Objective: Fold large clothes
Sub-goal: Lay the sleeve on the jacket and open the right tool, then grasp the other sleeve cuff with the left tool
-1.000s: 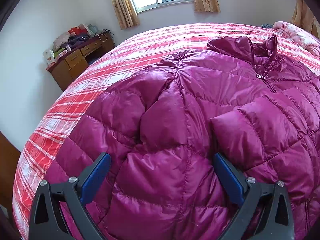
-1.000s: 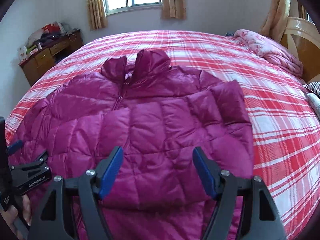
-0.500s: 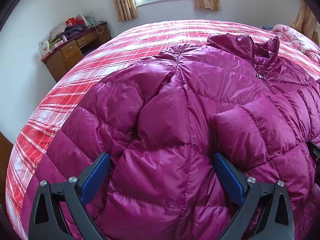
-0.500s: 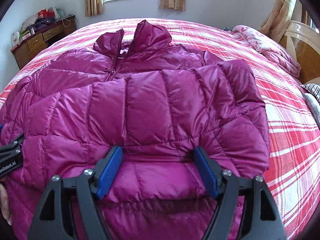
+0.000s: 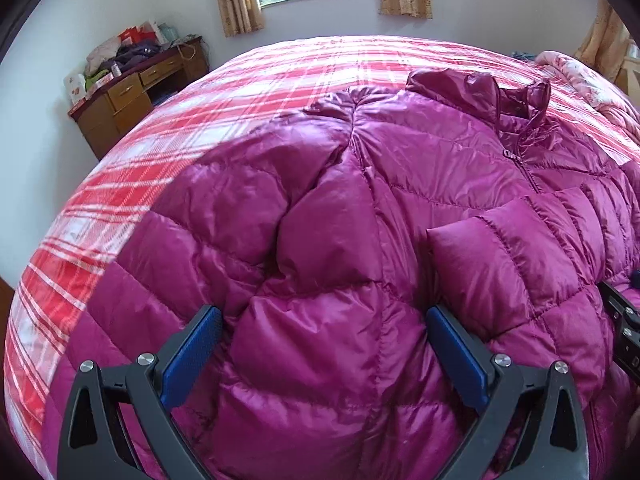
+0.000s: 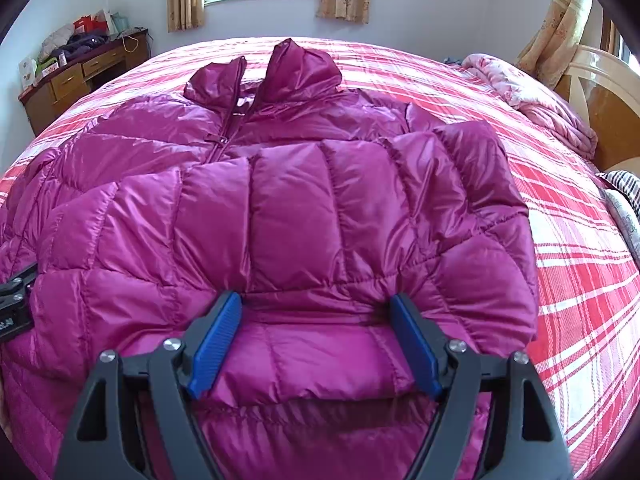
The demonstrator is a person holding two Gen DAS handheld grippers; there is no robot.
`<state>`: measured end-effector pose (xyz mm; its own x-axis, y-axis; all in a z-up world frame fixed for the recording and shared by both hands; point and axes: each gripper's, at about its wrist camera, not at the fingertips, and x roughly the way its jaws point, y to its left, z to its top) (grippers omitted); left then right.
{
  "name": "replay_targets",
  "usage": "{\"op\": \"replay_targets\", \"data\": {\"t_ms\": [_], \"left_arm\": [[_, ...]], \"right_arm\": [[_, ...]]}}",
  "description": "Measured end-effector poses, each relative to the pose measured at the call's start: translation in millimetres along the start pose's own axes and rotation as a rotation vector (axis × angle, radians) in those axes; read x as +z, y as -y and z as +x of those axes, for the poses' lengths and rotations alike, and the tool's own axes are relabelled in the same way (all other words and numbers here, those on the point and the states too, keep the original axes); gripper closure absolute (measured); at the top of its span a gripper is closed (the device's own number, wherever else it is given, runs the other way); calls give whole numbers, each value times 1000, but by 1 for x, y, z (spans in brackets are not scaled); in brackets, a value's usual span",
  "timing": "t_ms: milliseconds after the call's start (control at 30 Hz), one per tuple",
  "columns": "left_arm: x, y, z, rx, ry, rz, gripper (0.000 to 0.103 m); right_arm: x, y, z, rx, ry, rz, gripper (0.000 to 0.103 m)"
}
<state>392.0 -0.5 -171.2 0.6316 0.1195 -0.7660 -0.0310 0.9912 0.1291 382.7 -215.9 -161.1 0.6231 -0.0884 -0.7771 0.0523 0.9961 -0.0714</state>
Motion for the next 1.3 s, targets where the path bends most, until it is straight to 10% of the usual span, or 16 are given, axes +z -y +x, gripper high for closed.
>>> {"op": "replay_targets", "data": {"t_ms": [233, 433, 800, 1000, 1300], "left_arm": [[-15, -62, -62, 110, 152, 22, 1], [-69, -164, -93, 219, 124, -67, 1], [-121, -192, -64, 87, -13, -232, 3], [-110, -187, -75, 66, 27, -220, 76], [-41, -206, -144, 176, 238, -129, 80]], "right_arm": [[0, 0, -1, 0, 3, 0, 23], [-1, 2, -2, 1, 7, -1, 23], [-2, -1, -5, -33, 22, -20, 22], [-3, -1, -5, -32, 22, -20, 21], [0, 9, -27, 43, 25, 2, 21]]}}
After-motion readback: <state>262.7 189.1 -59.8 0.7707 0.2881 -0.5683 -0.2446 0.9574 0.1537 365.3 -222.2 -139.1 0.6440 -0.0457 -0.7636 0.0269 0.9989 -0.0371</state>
